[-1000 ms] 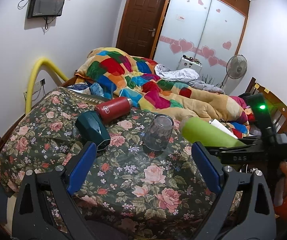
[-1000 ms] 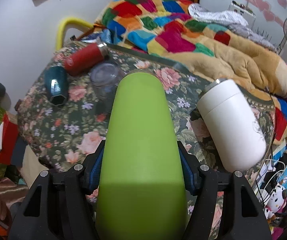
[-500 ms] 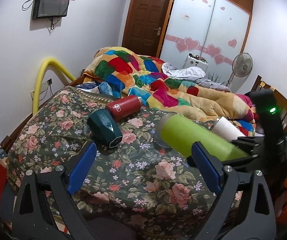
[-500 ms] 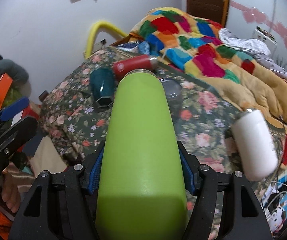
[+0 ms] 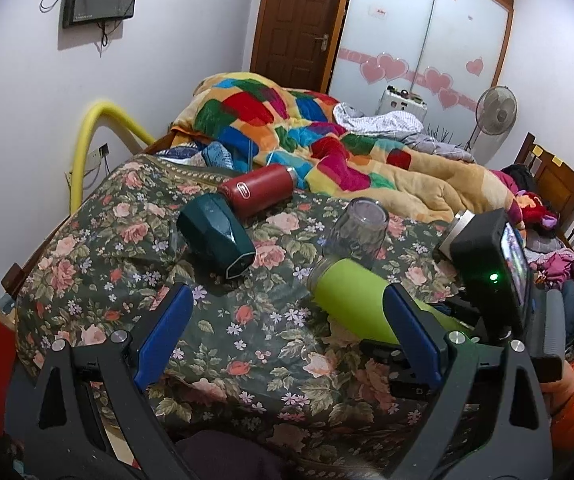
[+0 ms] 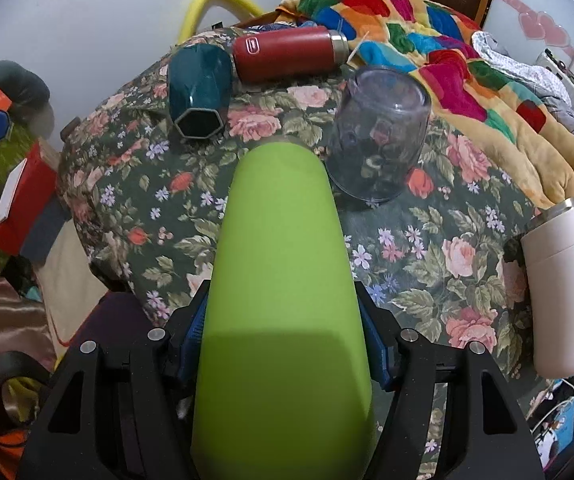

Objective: Flip cup upright
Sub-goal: 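Lift the green bottle with the right tool toward the left tool, then grasp the green bottle with the left tool while the right tool releases it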

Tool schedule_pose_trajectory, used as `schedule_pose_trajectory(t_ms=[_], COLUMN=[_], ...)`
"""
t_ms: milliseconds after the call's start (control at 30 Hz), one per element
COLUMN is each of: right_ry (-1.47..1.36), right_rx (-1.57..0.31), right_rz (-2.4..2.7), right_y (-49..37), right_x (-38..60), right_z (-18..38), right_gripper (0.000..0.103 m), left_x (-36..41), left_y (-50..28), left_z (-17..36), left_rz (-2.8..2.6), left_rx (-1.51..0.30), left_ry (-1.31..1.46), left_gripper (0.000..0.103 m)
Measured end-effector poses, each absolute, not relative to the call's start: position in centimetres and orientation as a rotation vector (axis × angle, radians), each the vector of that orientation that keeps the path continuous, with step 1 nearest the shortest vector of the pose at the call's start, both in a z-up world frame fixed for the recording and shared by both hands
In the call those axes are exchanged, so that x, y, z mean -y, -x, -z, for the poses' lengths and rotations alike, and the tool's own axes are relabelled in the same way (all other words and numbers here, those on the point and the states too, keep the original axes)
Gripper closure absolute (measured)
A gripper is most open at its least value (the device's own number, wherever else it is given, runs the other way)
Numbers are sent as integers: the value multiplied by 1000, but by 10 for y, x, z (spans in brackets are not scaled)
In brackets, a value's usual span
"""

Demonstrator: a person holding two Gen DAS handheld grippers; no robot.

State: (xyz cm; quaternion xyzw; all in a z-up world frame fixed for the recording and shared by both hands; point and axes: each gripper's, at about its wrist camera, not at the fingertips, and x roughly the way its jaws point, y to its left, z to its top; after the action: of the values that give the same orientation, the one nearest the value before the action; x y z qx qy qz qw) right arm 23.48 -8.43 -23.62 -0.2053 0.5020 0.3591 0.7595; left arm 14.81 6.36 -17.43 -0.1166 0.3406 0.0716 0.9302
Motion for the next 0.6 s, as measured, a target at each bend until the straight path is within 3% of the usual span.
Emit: schedule_pose_trajectory(t_ms=[600], right_ry=[514], right_rx=[-1165], right_rz=[-725], right_y=[-231], right_x=[89], right_z=[260], right_gripper=[41], left_x=[-61], left_y=[-169], left_z=[211], left_rz=[-166], left_rx=[-867], left_ry=[243], left_gripper=[7])
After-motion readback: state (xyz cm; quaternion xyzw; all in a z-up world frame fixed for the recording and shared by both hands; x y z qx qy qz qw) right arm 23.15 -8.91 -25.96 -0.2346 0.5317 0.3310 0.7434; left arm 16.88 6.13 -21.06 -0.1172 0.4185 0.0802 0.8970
